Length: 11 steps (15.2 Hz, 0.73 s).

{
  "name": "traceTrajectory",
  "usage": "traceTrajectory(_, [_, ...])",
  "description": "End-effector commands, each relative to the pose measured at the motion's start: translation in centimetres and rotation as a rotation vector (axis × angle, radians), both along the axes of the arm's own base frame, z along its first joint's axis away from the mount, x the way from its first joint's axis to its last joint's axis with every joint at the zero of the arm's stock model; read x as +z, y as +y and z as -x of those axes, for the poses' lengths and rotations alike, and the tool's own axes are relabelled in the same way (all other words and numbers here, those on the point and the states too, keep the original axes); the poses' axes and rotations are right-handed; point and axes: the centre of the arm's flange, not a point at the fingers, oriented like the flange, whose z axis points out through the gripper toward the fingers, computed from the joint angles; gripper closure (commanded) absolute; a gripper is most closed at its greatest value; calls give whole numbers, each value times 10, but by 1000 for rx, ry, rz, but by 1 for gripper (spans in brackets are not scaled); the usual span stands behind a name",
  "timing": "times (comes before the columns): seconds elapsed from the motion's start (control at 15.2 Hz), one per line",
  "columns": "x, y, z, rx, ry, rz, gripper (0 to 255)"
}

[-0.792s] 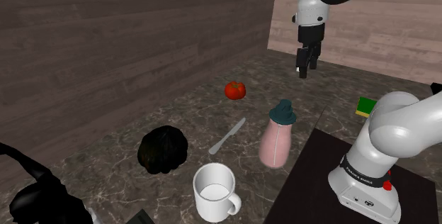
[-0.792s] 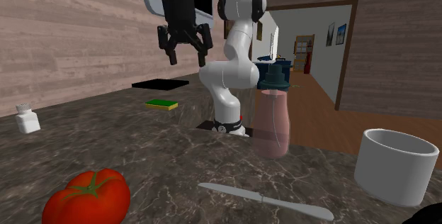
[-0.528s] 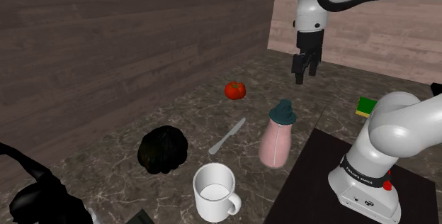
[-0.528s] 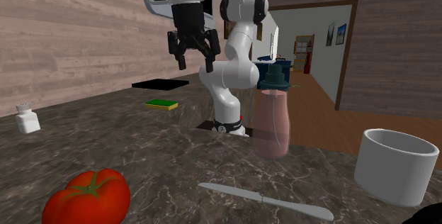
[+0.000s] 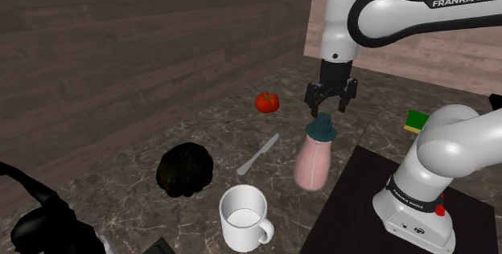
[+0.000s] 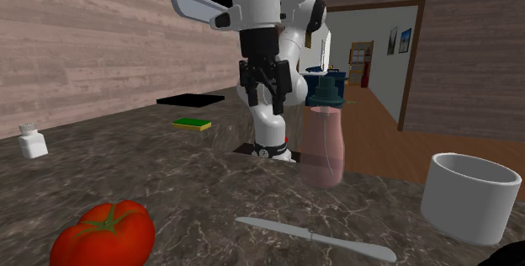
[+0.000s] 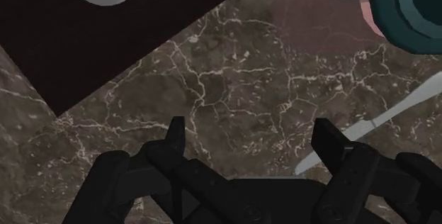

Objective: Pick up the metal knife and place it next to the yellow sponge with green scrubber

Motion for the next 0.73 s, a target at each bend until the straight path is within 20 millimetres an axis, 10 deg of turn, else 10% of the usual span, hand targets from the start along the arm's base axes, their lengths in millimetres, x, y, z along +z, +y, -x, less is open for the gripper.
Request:
traceTrajectory(0.0, [-15,22,-4,-122,-19,2,0])
traceTrajectory(0.66, [-78,105,-64,-677,-110,16,0])
